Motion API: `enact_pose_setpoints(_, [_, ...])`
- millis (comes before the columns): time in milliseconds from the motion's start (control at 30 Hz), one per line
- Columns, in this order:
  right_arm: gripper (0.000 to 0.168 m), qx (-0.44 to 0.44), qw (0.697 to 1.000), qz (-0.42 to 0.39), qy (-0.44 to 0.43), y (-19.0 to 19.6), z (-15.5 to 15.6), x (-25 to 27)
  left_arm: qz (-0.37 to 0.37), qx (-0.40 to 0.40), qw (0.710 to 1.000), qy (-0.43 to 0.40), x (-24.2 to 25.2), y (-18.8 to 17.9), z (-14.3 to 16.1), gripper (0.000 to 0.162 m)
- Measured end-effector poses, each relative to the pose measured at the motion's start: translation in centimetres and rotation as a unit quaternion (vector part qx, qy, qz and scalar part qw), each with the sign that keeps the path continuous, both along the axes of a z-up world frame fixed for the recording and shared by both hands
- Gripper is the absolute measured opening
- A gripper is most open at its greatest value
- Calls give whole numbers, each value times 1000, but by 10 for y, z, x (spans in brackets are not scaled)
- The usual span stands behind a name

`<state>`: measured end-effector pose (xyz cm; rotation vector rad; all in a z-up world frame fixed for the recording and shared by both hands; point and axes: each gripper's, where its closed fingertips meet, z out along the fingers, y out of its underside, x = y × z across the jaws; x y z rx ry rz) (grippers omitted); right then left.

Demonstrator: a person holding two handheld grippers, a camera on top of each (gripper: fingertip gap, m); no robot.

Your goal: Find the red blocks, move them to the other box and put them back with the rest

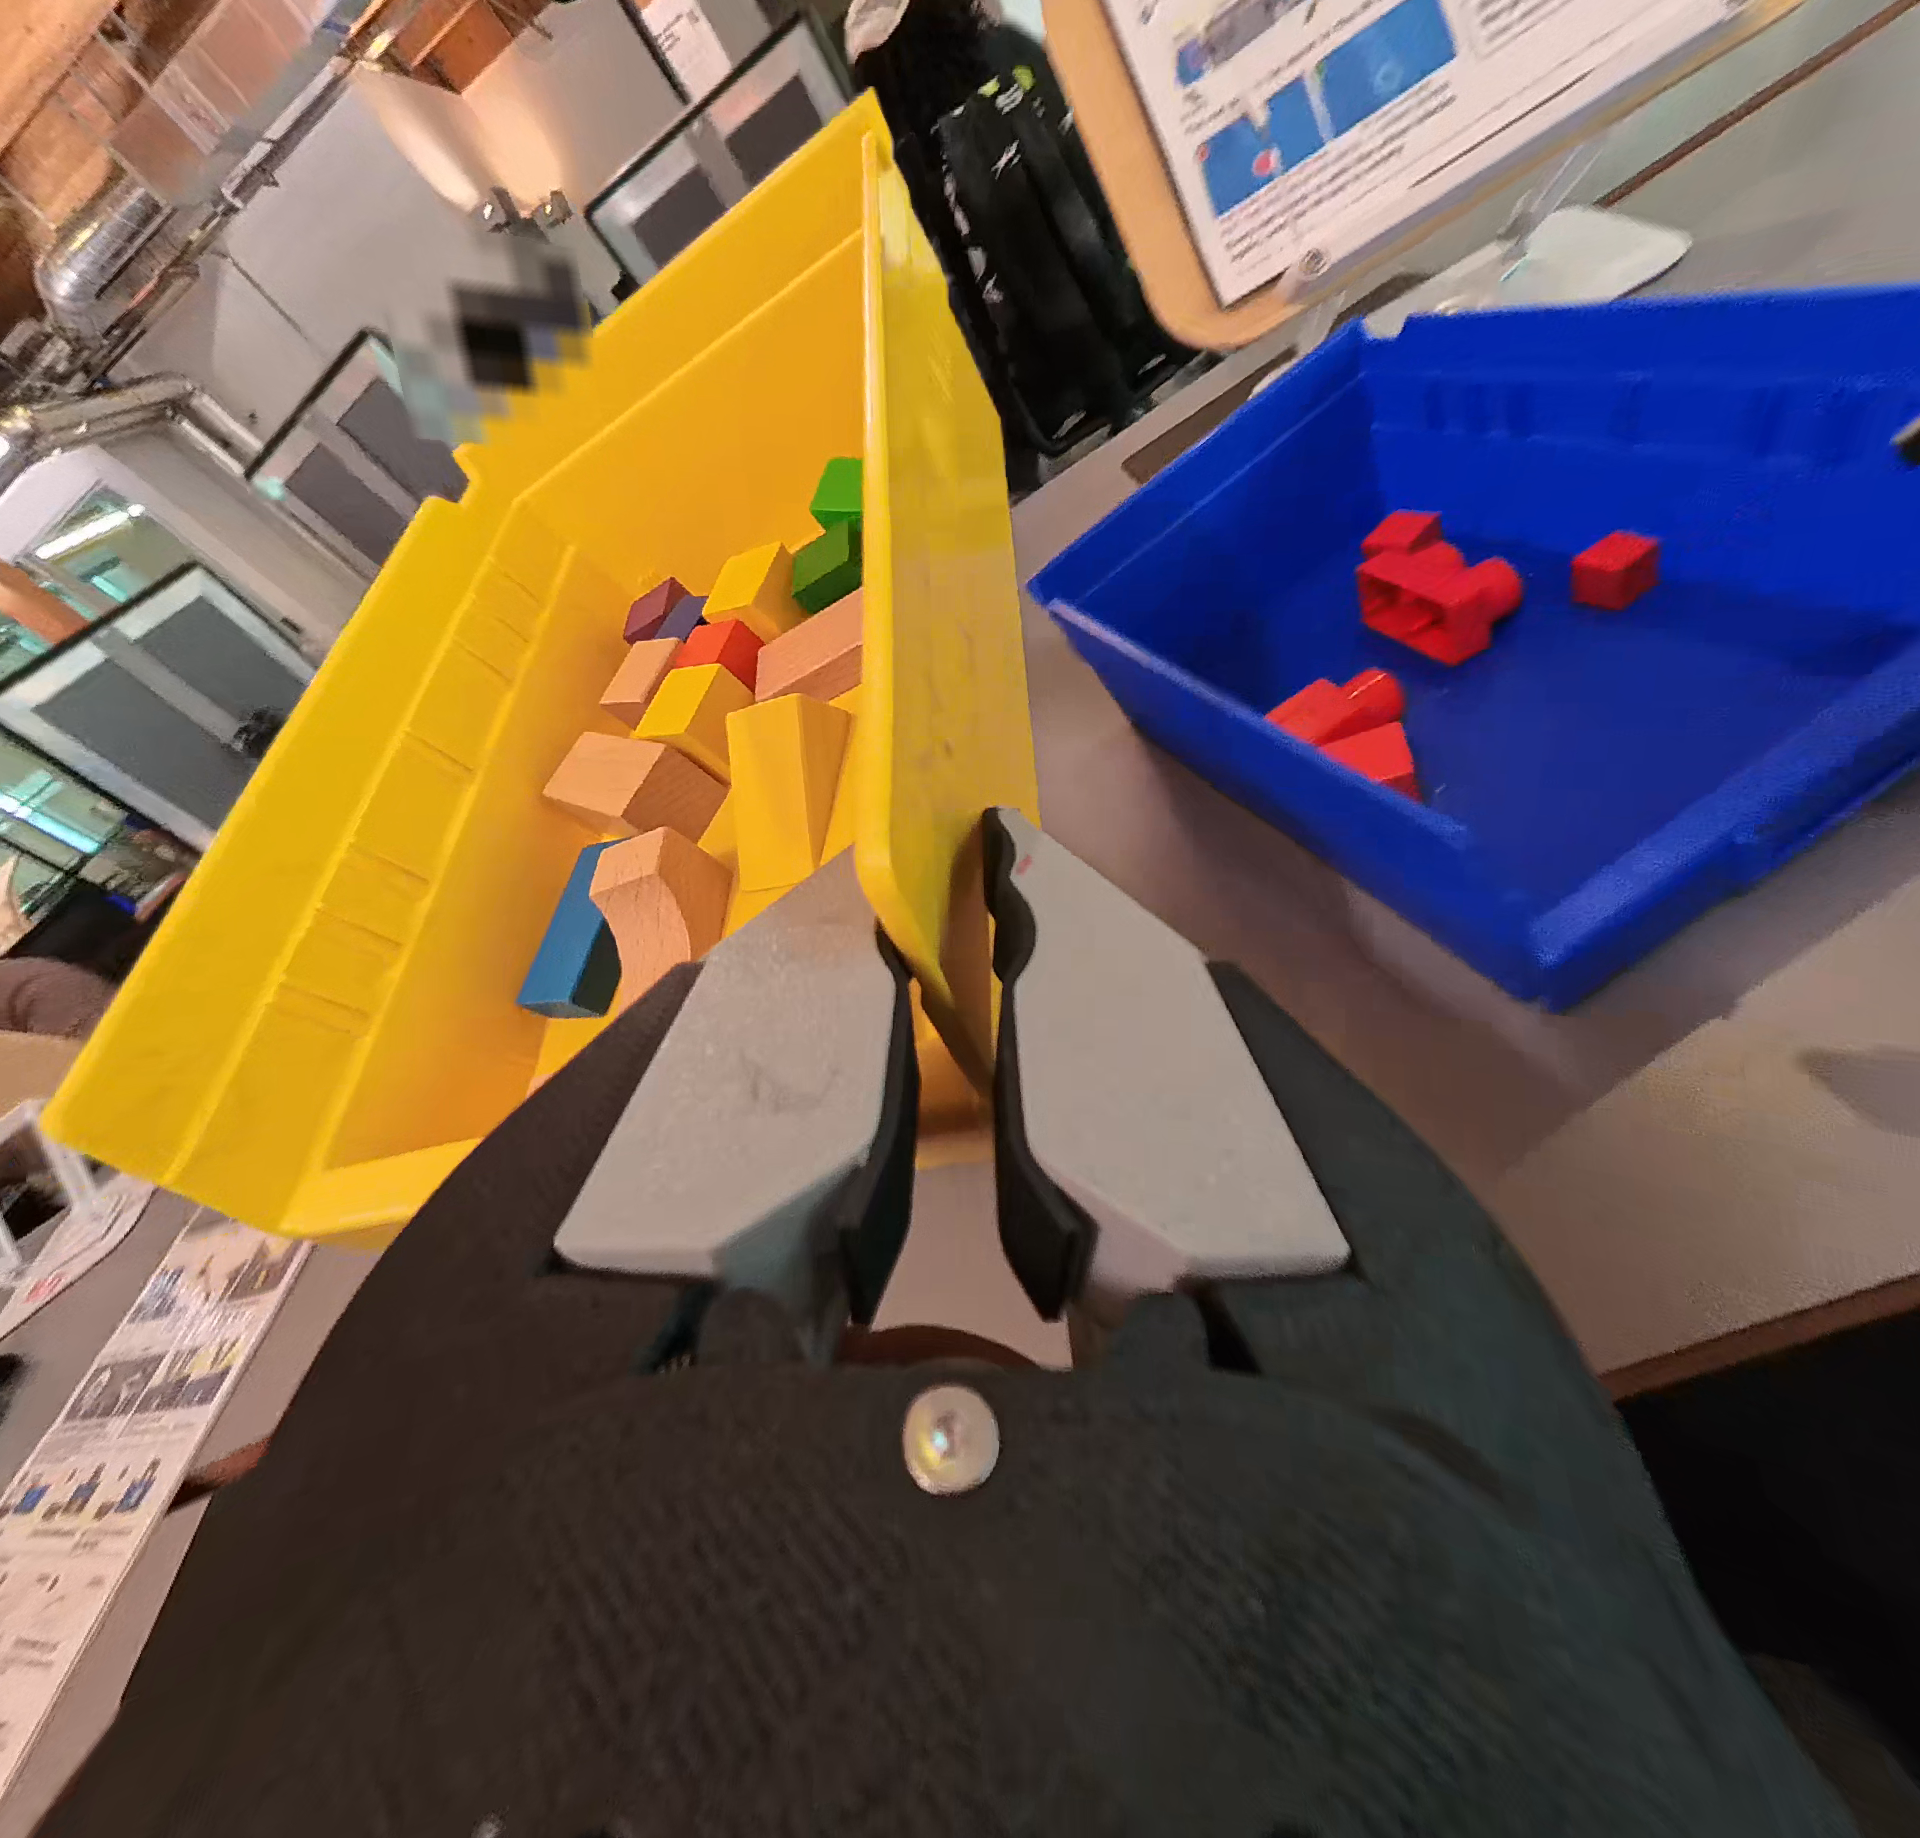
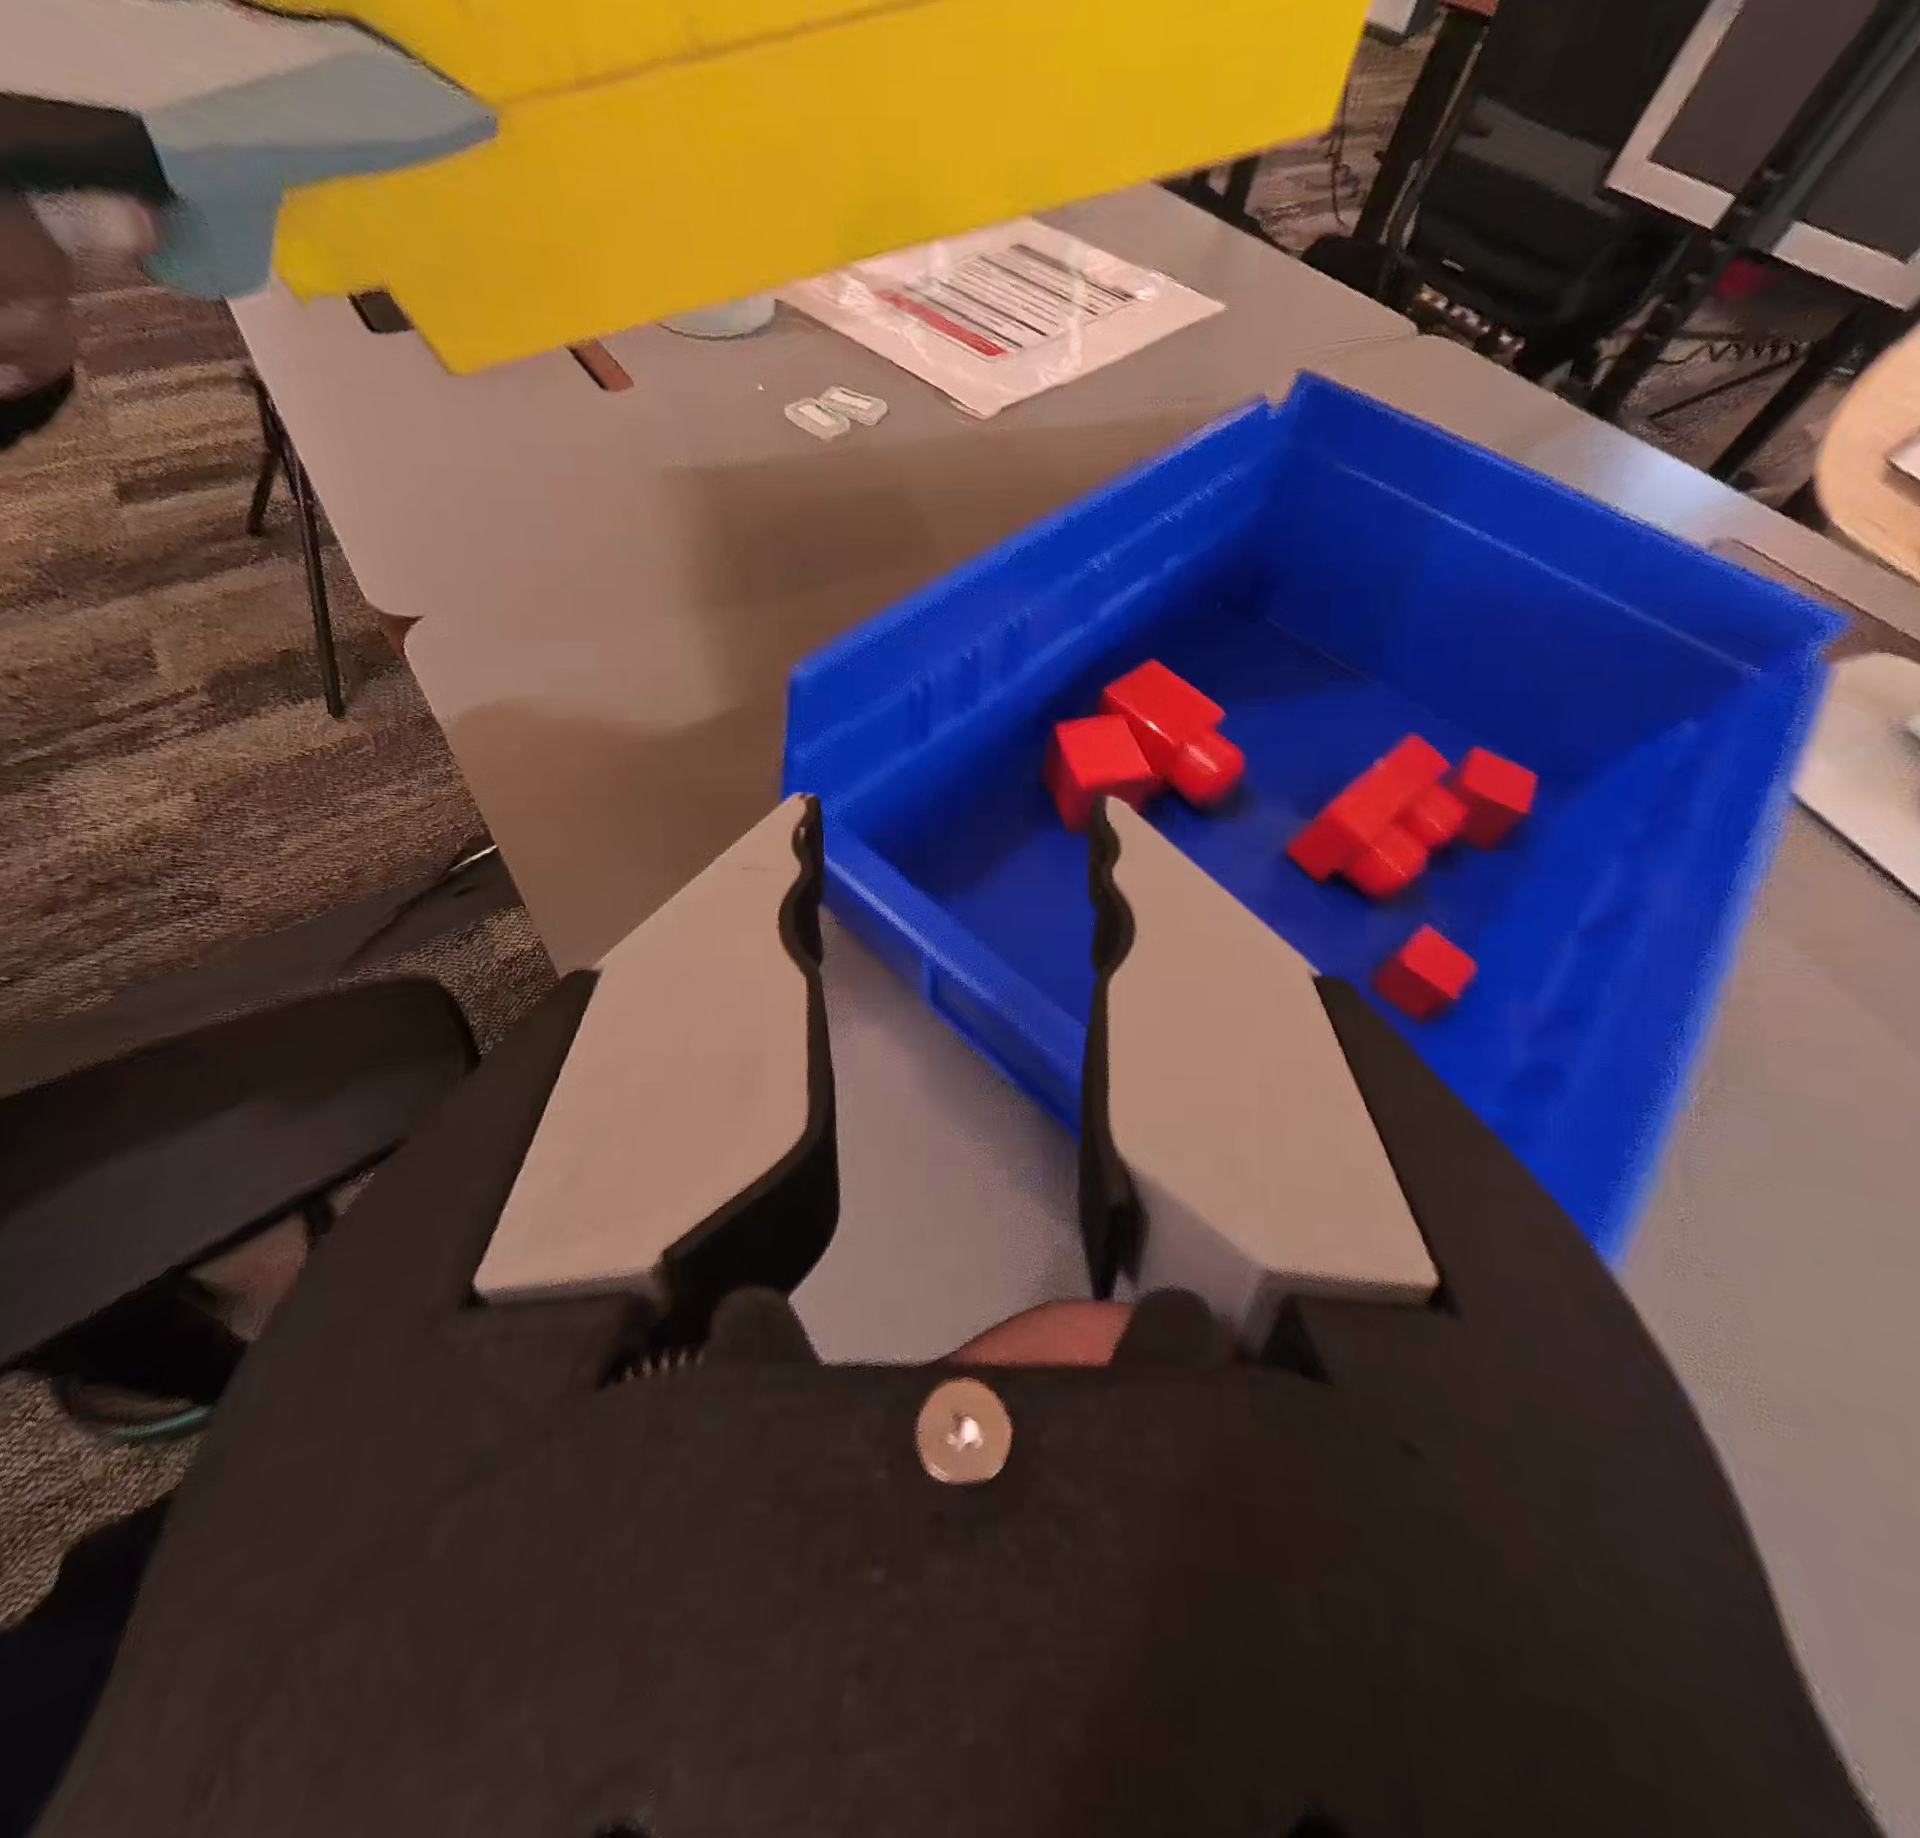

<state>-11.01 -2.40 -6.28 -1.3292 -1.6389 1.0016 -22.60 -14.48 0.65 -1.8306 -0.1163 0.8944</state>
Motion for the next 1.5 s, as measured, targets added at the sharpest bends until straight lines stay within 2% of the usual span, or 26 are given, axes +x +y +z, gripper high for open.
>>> enact_pose_setpoints(133, [40, 7, 999, -40, 19, 54, 7, 59, -59, 2, 998, 13, 39, 31, 21, 4])
enact_pose_setpoints(300, [41, 19, 993, -120, 9, 128, 7, 134, -149, -14, 989, 2, 97, 90, 41, 4])
enact_pose_setpoints(533, [43, 26, 976, -213, 36, 194, 19, 229, -300, -72, 950, -43, 199, 191, 34, 5])
enact_pose_setpoints(667, [43, 8, 965, -256, 47, 227, 21, 268, -356, -93, 927, -67, 256, 249, 10, 6])
enact_pose_setpoints(767, [42, -10, 960, -277, 50, 246, 17, 286, -378, -98, 913, -115, 287, 285, -16, 7])
enact_pose_setpoints(933, [43, -32, 949, -313, 25, 277, -10, 298, -384, -136, 894, -185, 322, 326, -88, 9])
enact_pose_setpoints(967, [44, -41, 948, -316, 21, 280, -16, 298, -390, -133, 892, -184, 330, 332, -100, 9])
enact_pose_setpoints(1033, [45, -56, 947, -314, 16, 281, -23, 295, -378, -125, 907, -140, 334, 345, -113, 9])
enact_pose_setpoints(1067, [45, -60, 948, -313, 16, 280, -24, 292, -388, -127, 899, -154, 344, 346, -119, 5])
enact_pose_setpoints(1133, [48, -55, 950, -307, 16, 273, -22, 286, -405, -116, 888, -184, 359, 340, -116, 27])
enact_pose_setpoints(1167, [51, -47, 951, -304, 19, 268, -18, 283, -404, -104, 890, -183, 358, 334, -108, 33])
enact_pose_setpoints(1300, [52, -6, 968, -248, 43, 226, 9, 262, -415, -85, 887, -183, 340, 282, -81, 40])
enact_pose_setpoints(1400, [54, 15, 984, -178, 14, 184, 5, 231, -393, -88, 896, -185, 301, 244, -83, 39])
enact_pose_setpoints(1500, [58, 74, 981, -166, -61, 172, -24, 202, -307, -135, 929, -156, 231, 220, -113, 40])
